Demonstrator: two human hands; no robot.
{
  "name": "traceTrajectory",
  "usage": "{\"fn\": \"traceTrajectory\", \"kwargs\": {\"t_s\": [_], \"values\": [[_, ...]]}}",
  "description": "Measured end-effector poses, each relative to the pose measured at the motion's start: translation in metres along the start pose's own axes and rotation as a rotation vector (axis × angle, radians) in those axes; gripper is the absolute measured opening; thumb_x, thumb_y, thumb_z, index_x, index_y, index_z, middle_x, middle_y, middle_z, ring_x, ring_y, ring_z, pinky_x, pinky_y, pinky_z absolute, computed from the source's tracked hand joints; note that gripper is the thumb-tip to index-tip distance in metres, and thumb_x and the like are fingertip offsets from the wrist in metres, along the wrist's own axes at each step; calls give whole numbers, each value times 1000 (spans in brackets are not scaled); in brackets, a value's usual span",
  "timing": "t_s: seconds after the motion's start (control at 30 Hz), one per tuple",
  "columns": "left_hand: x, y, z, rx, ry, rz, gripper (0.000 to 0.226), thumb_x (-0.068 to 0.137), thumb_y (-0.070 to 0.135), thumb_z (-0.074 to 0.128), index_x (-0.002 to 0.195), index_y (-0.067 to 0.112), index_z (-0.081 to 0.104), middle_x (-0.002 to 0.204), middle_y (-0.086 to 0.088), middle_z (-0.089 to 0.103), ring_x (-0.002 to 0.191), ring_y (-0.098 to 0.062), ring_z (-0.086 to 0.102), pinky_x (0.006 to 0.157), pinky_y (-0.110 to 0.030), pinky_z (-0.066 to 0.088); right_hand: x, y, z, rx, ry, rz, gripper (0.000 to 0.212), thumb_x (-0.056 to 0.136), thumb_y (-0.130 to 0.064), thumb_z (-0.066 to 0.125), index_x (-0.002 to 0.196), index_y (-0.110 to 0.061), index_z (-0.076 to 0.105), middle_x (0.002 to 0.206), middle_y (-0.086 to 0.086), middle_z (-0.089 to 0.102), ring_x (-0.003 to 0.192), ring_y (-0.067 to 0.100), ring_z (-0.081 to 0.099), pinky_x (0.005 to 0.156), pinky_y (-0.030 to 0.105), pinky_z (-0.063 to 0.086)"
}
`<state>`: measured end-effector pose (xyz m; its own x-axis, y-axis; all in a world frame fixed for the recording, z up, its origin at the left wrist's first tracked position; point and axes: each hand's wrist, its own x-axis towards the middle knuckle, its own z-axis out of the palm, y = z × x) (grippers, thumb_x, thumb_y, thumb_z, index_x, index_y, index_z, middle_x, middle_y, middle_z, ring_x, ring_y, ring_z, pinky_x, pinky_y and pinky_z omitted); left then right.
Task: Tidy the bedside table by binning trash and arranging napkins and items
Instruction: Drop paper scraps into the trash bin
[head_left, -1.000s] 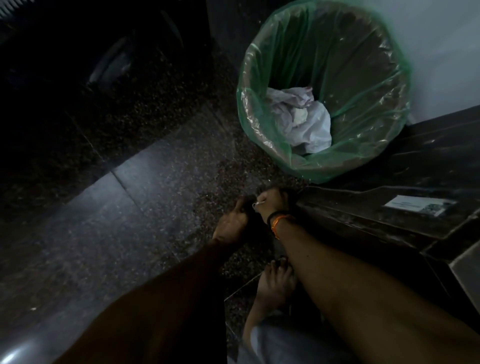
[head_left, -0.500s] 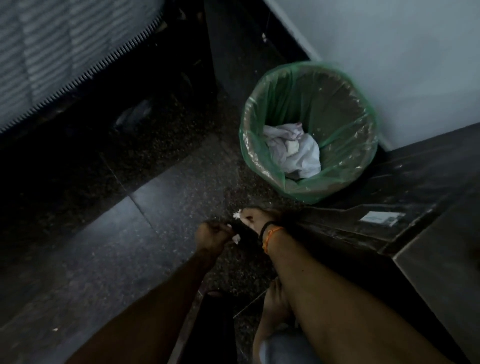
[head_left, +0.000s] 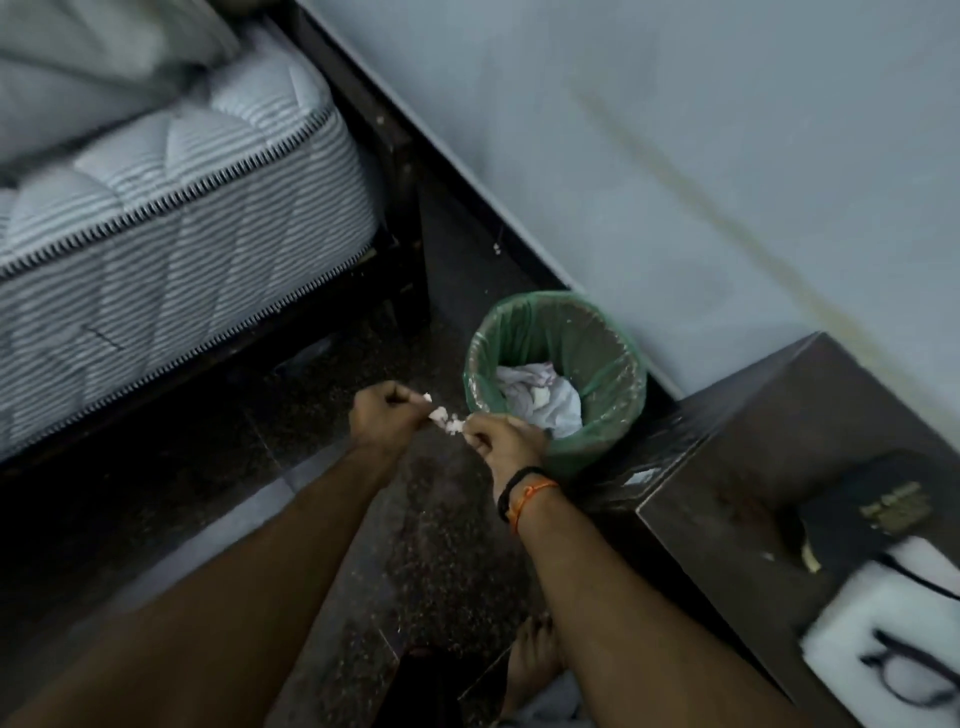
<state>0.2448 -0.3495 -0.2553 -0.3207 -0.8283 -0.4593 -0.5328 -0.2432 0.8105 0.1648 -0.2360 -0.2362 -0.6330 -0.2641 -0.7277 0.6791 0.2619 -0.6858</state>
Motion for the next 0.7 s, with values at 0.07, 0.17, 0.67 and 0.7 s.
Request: {"fn": "traceTrajectory", "kwargs": {"t_s": [0.07,0.17,0.67,0.7], "values": [[-2,27,5,-21,-2,47,13,68,16,82,66,11,70,64,-3,70,62,-13,64,65,-27,53,-2,-28,-4,30,68,-85,28,61,1,74,44,-15,58,48,3,52,53,18,46,54,29,42],[-11,61,22,-41,-21,88,16,68,17,83,62,14,68,57,6,67,53,-2,61,55,-18,48,-6,-65,-16,11,206,-184,29,63,0,73,44,-15,57,36,-7,48,39,13,44,43,21,37],[-20,107,91,-55,-272,-87,15,89,2,52,89,2,67,94,-21,66,71,-33,64,88,-54,57,7,-115,-86,-517,200,-221,38,92,-4,55,128,-13,64,132,6,62,119,28,58,98,30,46],[-22,108,89,9,-276,-52,15,87,5,55,86,1,69,91,-19,69,79,-33,67,88,-53,57,4,-118,-90,-566,188,-240,39,92,-4,55,129,-13,63,134,5,61,121,28,57,100,31,46]]}}
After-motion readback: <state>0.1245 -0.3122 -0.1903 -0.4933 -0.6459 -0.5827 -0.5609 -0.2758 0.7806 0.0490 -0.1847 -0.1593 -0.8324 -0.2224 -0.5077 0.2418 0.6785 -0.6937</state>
